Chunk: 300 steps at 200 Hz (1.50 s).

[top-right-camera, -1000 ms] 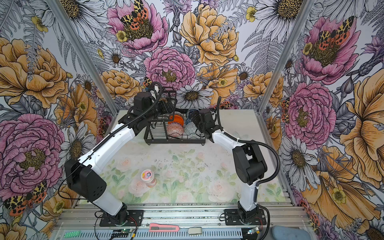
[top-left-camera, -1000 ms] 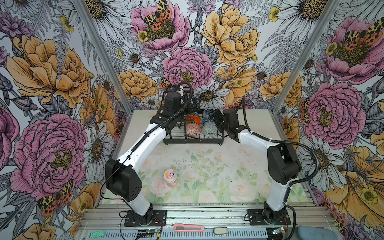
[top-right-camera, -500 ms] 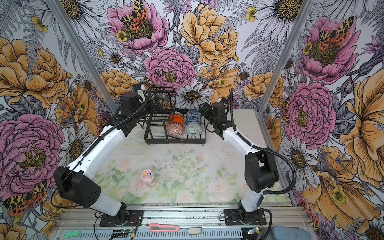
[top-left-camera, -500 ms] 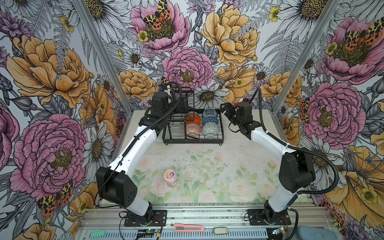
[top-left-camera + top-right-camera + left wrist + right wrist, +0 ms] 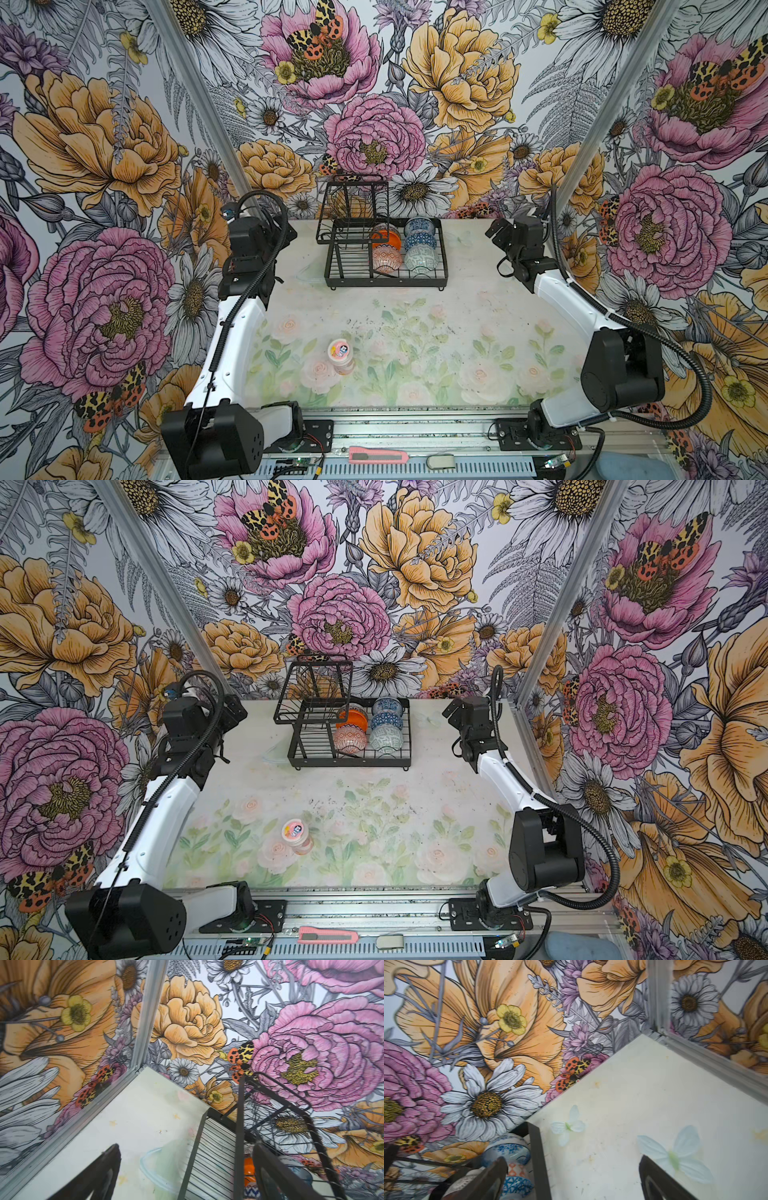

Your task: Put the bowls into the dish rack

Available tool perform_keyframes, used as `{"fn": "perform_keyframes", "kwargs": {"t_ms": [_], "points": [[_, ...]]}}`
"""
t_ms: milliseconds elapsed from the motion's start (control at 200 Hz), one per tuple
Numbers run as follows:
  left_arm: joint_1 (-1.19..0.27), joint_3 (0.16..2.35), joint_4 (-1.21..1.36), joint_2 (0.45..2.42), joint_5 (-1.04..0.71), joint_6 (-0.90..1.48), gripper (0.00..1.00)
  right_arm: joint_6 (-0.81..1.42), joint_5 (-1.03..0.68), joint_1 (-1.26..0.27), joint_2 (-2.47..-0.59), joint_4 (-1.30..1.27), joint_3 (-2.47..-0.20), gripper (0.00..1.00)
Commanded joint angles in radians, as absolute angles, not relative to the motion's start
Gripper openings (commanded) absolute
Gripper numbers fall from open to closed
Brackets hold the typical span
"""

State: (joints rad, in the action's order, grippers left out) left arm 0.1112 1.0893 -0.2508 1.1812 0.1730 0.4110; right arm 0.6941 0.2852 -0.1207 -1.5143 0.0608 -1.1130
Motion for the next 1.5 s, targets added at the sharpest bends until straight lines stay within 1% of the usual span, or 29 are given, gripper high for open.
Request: {"fn": "perform_keyframes", "kwargs": {"t_ms": [0, 185, 375, 490, 585, 675, 761, 796, 906, 951, 1056, 1151, 1246, 1356, 1406, 1496], "points": [[0.144, 0.971, -0.149, 1.145, 0.271, 0.38, 0.99, 0.542, 0.476, -0.103, -1.469, 0.072, -1.054, 0.99], [0.157, 0.766, -0.031, 1.1, 0.39, 0.307, 0.99, 0.533, 0.664, -0.067, -1.459, 0.069, -0.965, 1.0], [0.157, 0.601, 0.088, 1.07, 0.431, 0.238, 0.99, 0.501, 0.67, -0.052, -1.459, 0.028, -0.884, 1.0], [0.157, 0.481, 0.247, 1.071, 0.433, 0.236, 0.99, 0.487, 0.637, -0.049, -1.47, -0.035, -0.839, 1.0], [0.157, 0.403, 0.372, 1.119, 0.414, 0.264, 0.99, 0.455, 0.623, -0.049, -1.496, -0.05, -0.835, 1.0], [0.15, 0.37, 0.432, 1.174, 0.381, 0.285, 0.99, 0.422, 0.61, -0.041, -1.508, -0.092, -0.821, 0.99], [0.127, 0.331, 0.55, 1.214, 0.387, 0.255, 0.99, 0.422, 0.565, -0.021, -1.507, -0.129, -0.811, 0.99], [0.126, 0.334, 0.556, 1.222, 0.379, 0.251, 0.99, 0.412, 0.562, -0.019, -1.506, -0.149, -0.805, 1.0], [0.12, 0.335, 0.673, 1.281, 0.346, 0.199, 0.99, 0.272, 0.498, -0.019, -1.495, -0.222, -0.783, 0.99], [0.12, 0.34, 0.712, 1.307, 0.324, 0.185, 0.99, 0.247, 0.495, -0.019, -1.49, -0.237, -0.773, 1.0], [0.111, 0.39, 0.661, 1.343, 0.305, 0.166, 0.99, 0.223, 0.466, -0.011, -1.463, -0.287, -0.731, 1.0], [0.092, 0.404, 0.671, 1.364, 0.276, 0.147, 0.99, 0.214, 0.418, -0.008, -1.433, -0.31, -0.696, 0.99], [0.058, 0.332, 0.874, 1.411, 0.27, 0.121, 0.99, 0.173, 0.371, -0.009, -1.408, -0.334, -0.644, 1.0], [0.017, 0.272, 1.055, 1.464, 0.263, 0.066, 0.99, 0.193, 0.39, -0.011, -1.382, -0.412, -0.543, 0.99], [0.006, 0.263, 1.079, 1.488, 0.244, 0.047, 0.99, 0.208, 0.385, -0.012, -1.361, -0.444, -0.505, 1.0], [-0.022, 0.27, 1.131, 1.544, 0.274, 0.016, 0.99, 0.223, 0.371, -0.011, -1.356, -0.479, -0.475, 1.0]]}}
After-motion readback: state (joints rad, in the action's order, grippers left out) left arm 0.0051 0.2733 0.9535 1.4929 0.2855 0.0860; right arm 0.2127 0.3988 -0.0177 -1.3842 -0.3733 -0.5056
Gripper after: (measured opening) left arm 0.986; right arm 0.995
